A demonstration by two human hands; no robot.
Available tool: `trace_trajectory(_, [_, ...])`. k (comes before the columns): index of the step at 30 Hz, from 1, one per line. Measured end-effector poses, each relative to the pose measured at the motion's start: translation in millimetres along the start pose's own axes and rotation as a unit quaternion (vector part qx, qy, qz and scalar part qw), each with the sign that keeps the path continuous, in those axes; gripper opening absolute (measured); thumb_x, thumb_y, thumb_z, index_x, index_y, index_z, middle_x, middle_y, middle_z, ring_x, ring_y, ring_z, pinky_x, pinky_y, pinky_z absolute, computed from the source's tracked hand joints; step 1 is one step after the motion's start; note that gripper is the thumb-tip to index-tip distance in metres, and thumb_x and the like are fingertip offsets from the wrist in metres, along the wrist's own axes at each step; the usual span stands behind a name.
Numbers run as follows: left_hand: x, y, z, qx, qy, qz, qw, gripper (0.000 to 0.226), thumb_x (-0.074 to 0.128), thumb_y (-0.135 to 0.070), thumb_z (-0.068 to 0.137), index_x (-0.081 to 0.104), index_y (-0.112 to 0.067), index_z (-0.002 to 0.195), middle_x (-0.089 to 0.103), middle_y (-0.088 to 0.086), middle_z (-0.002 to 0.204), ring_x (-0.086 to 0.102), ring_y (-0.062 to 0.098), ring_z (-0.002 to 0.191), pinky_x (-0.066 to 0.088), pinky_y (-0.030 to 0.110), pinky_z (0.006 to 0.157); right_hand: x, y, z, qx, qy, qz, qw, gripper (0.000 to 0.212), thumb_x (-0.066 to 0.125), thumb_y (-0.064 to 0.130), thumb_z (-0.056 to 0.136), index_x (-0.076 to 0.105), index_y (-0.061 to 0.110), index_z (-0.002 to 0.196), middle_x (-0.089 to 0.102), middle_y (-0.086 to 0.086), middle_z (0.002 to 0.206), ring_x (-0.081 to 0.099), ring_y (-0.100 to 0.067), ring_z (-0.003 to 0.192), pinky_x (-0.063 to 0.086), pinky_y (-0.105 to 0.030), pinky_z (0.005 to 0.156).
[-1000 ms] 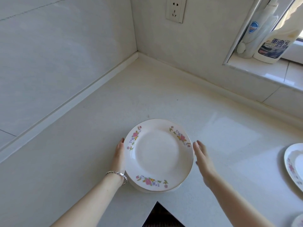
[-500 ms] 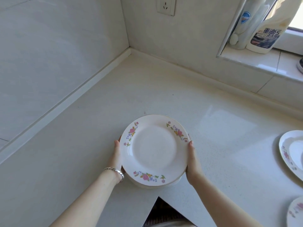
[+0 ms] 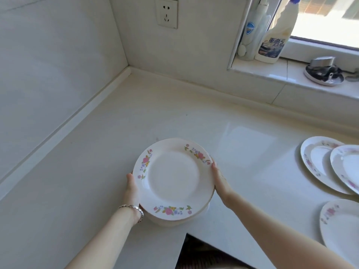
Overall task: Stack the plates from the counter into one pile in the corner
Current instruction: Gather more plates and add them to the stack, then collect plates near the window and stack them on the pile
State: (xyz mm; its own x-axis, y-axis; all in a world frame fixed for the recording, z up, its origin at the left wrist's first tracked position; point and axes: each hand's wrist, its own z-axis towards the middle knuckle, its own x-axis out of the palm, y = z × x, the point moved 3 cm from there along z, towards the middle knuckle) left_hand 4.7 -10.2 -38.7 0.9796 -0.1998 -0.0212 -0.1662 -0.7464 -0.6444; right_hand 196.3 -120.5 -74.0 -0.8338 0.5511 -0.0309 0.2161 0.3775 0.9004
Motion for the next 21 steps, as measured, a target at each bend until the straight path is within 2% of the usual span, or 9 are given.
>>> trace_trajectory(2, [-1, -4, 1, 0.024, -0.011, 0.023, 0.999, 0.052, 0.020, -0.044, 0.098, 0.049, -0.012, 0.127, 0.057, 0.009, 0.115, 0.057, 0.033, 0.111, 0.046, 0.034, 0.078, -1, 4, -2, 0.001, 0.013, -0.014, 1.000, 0.064, 0.018, 0.056, 0.087, 0.027, 0.031, 0.145, 0.039, 0.008, 0.147, 0.034, -0.010, 0.136, 0.026, -0.036, 0.116])
trace_trajectory(5, [-7, -15, 7, 0.176, -0.094, 0.180, 0.963, 0.049, 0.028, -0.030, 0.098, 0.038, -0.003, 0.137, 0.045, 0.018, 0.142, 0.042, 0.037, 0.130, 0.036, 0.042, 0.104, -4, 12, -5, 0.004, 0.015, -0.032, 0.999, 0.049, 0.016, 0.047, 0.098, 0.035, 0.029, 0.141, 0.046, 0.008, 0.137, 0.041, -0.009, 0.127, 0.035, -0.027, 0.106])
trace_trajectory(7, [1, -27, -3, 0.342, -0.136, 0.294, 0.882, 0.057, 0.034, -0.032, 0.091, 0.043, 0.005, 0.133, 0.044, 0.028, 0.138, 0.040, 0.041, 0.130, 0.028, 0.042, 0.108, -9, 15, -6, 0.018, -0.012, -0.052, 0.998, 0.044, 0.019, 0.041, 0.100, 0.049, 0.025, 0.128, 0.054, 0.004, 0.127, 0.048, -0.011, 0.119, 0.039, -0.024, 0.097])
trace_trajectory(9, [21, -32, -18, 0.504, -0.135, 0.356, 0.775, 0.054, 0.038, -0.029, 0.081, 0.057, 0.009, 0.114, 0.053, 0.032, 0.120, 0.047, 0.044, 0.116, 0.028, 0.035, 0.101, -19, 18, -8, 0.037, -0.044, -0.117, 0.991, 0.049, 0.030, 0.044, 0.097, 0.059, 0.009, 0.112, 0.061, -0.004, 0.108, 0.053, -0.014, 0.101, 0.040, -0.026, 0.084])
trace_trajectory(11, [49, -33, -36, 0.573, -0.073, 0.373, 0.726, 0.039, 0.040, -0.022, 0.080, 0.064, 0.002, 0.100, 0.058, 0.022, 0.107, 0.047, 0.029, 0.102, 0.031, 0.026, 0.091, -35, 19, -12, 0.065, -0.081, -0.180, 0.978, 0.049, 0.041, 0.039, 0.093, 0.060, -0.004, 0.105, 0.065, -0.017, 0.097, 0.055, -0.018, 0.085, 0.042, -0.030, 0.074])
trace_trajectory(12, [66, -34, -45, 0.560, -0.003, 0.378, 0.737, 0.033, 0.041, -0.019, 0.083, 0.065, -0.002, 0.097, 0.060, 0.016, 0.102, 0.047, 0.023, 0.096, 0.035, 0.026, 0.089, -45, 19, -17, 0.080, -0.101, -0.193, 0.973, 0.040, 0.044, 0.031, 0.093, 0.061, -0.003, 0.103, 0.067, -0.017, 0.092, 0.058, -0.021, 0.078, 0.044, -0.030, 0.070])
trace_trajectory(15, [121, -21, -63, 0.399, 0.171, 0.434, 0.790, 0.015, 0.046, -0.014, 0.090, 0.061, -0.016, 0.087, 0.068, 0.007, 0.087, 0.062, 0.024, 0.086, 0.047, 0.030, 0.079, -83, 18, -37, 0.122, -0.116, -0.179, 0.969, 0.018, 0.045, 0.018, 0.091, 0.058, 0.008, 0.098, 0.066, -0.004, 0.070, 0.060, -0.016, 0.058, 0.045, -0.023, 0.055])
trace_trajectory(19, [191, 5, -78, 0.397, 0.205, 0.561, 0.698, 0.021, 0.044, -0.018, 0.091, 0.064, -0.016, 0.098, 0.068, 0.007, 0.091, 0.061, 0.026, 0.088, 0.041, 0.025, 0.072, -153, 15, -73, 0.127, -0.142, -0.198, 0.962, 0.014, 0.047, 0.018, 0.090, 0.059, 0.013, 0.096, 0.065, 0.002, 0.068, 0.058, -0.011, 0.055, 0.044, -0.020, 0.054])
trace_trajectory(21, [226, 26, -84, 0.374, 0.246, 0.576, 0.684, 0.025, 0.043, -0.017, 0.091, 0.065, -0.013, 0.103, 0.069, 0.008, 0.100, 0.060, 0.025, 0.089, 0.041, 0.024, 0.075, -196, 13, -94, 0.124, -0.176, -0.204, 0.955, 0.014, 0.048, 0.019, 0.090, 0.059, 0.014, 0.095, 0.065, 0.003, 0.069, 0.058, -0.011, 0.056, 0.043, -0.020, 0.055])
